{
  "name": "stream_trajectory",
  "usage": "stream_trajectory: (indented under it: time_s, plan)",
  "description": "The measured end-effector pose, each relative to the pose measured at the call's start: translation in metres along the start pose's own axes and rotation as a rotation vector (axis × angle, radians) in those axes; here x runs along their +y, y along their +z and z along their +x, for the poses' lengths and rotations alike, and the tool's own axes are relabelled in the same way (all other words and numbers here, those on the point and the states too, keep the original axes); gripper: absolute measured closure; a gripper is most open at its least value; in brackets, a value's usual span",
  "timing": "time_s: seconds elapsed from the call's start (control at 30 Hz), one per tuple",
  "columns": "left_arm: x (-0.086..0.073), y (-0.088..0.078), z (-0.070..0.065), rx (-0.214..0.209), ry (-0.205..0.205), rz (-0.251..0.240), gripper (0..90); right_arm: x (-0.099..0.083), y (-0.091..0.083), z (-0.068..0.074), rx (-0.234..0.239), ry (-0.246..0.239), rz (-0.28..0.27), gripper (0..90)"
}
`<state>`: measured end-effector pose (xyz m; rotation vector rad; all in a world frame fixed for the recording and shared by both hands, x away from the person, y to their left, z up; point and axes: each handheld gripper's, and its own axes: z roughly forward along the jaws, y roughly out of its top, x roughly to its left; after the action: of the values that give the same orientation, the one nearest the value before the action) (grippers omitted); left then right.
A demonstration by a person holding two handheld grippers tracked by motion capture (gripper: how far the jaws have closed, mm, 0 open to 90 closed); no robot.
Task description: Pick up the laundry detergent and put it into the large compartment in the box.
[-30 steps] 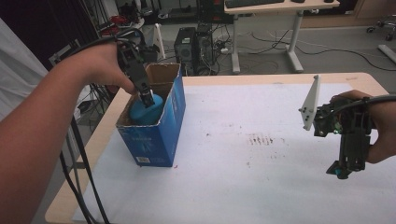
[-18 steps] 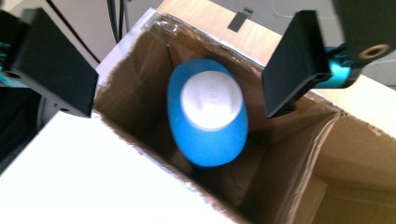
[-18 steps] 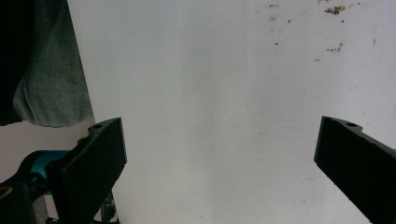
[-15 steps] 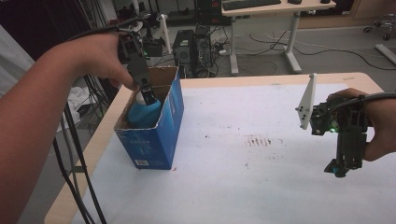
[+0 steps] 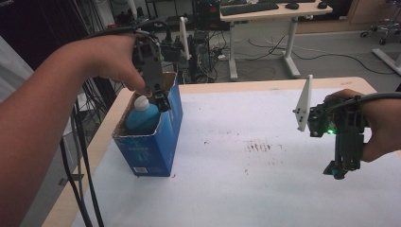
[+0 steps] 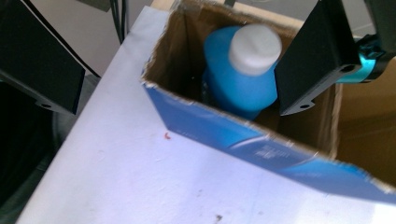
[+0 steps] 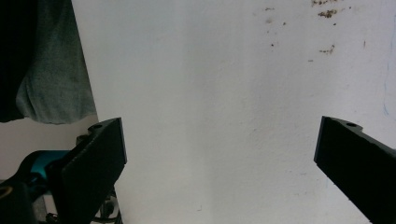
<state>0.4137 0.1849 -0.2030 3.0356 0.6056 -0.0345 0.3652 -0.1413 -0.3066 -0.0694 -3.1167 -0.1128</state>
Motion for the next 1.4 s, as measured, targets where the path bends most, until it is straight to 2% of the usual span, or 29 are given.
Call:
stream_trajectory:
  time_s: [0.07,0.13,0.2,0.33,0.53,0.67,0.87,1.03,1.23,1.27,1.3,1.4]
  plan:
    - [0.005,0.000,-0.003,-0.012,0.015,0.012,1.7,0.001,-0.001,0.000,-0.003,-0.002,0.003,1.4]
    - [0.010,0.001,-0.008,-0.001,0.053,0.009,1.7,0.002,-0.003,0.000,-0.002,-0.003,0.005,1.4]
    - [0.014,0.003,-0.011,-0.009,0.083,0.005,1.7,0.002,-0.005,0.000,-0.002,-0.003,0.012,1.4]
    - [0.023,0.009,-0.015,-0.001,0.136,0.020,1.7,0.004,-0.009,-0.001,-0.010,-0.006,0.016,1.4]
    - [0.032,0.022,-0.016,0.012,0.175,0.041,1.7,0.009,-0.013,-0.002,-0.012,-0.009,0.023,1.4]
    - [0.038,0.030,-0.017,0.012,0.223,0.038,1.7,0.012,-0.017,-0.003,-0.012,-0.012,0.029,1.4]
    - [0.047,0.037,-0.015,0.000,0.240,0.049,1.7,0.013,-0.021,-0.005,-0.019,-0.007,0.026,1.4]
    - [0.052,0.040,-0.016,0.001,0.277,0.039,1.7,0.012,-0.022,-0.006,-0.015,-0.008,0.031,1.4]
    - [0.060,0.048,-0.018,-0.010,0.287,0.015,1.7,0.009,-0.027,-0.009,-0.019,0.001,0.031,1.4]
    - [0.061,0.049,-0.018,-0.008,0.290,0.015,1.7,0.009,-0.028,-0.008,-0.016,0.014,0.030,1.4]
    - [0.062,0.050,-0.018,-0.006,0.292,0.018,1.7,0.008,-0.028,-0.010,-0.021,-0.003,0.032,1.4]
    - [0.064,0.050,-0.019,-0.007,0.292,0.008,1.7,0.009,-0.030,-0.010,-0.021,-0.004,0.032,1.4]
